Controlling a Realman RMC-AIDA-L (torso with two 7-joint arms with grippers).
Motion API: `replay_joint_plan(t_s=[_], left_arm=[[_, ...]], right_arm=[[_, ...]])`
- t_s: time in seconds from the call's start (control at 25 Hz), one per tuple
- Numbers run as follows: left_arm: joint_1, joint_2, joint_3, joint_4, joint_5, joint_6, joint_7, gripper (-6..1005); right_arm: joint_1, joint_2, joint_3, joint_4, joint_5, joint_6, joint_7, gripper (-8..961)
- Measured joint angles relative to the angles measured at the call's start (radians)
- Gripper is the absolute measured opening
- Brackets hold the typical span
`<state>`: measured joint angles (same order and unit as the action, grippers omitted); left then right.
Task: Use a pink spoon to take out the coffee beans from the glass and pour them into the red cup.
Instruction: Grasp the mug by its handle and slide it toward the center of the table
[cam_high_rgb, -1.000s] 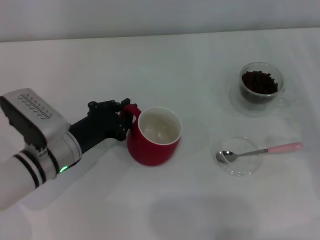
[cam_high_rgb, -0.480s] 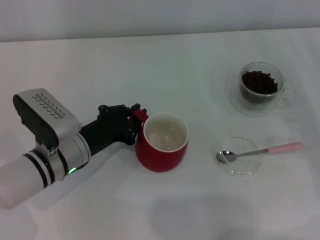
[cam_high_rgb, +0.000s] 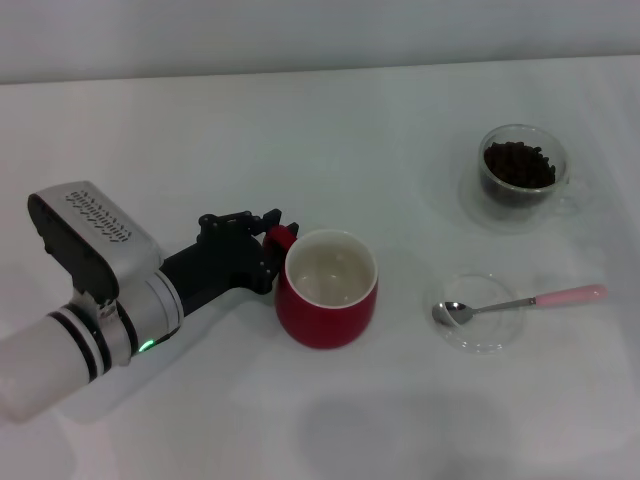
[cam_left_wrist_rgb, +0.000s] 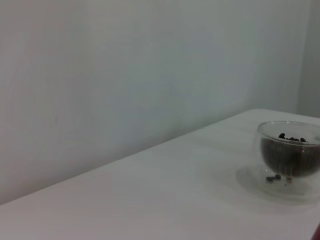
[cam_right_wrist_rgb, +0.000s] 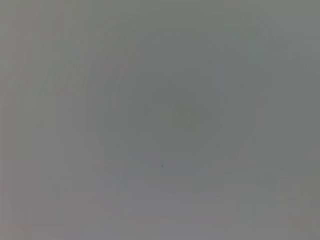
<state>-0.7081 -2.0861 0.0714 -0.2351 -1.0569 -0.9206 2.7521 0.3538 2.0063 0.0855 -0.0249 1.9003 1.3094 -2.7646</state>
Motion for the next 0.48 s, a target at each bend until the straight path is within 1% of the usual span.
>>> replay_joint_plan(t_s=[0.24,0.48], left_arm=[[0.002,0.0,-0.002,-0.001,0.0,-0.002,0.003,228],[0.011,0.0,0.004,-0.003,0.004,-0.01,0.011,374]], right_arm=[[0.0,0.0,0.001,-0.003,0.0,-0.002,0.0,628],[0.0,-0.001,-0.001,-0.007,0.0,-0.002,0.0,626]])
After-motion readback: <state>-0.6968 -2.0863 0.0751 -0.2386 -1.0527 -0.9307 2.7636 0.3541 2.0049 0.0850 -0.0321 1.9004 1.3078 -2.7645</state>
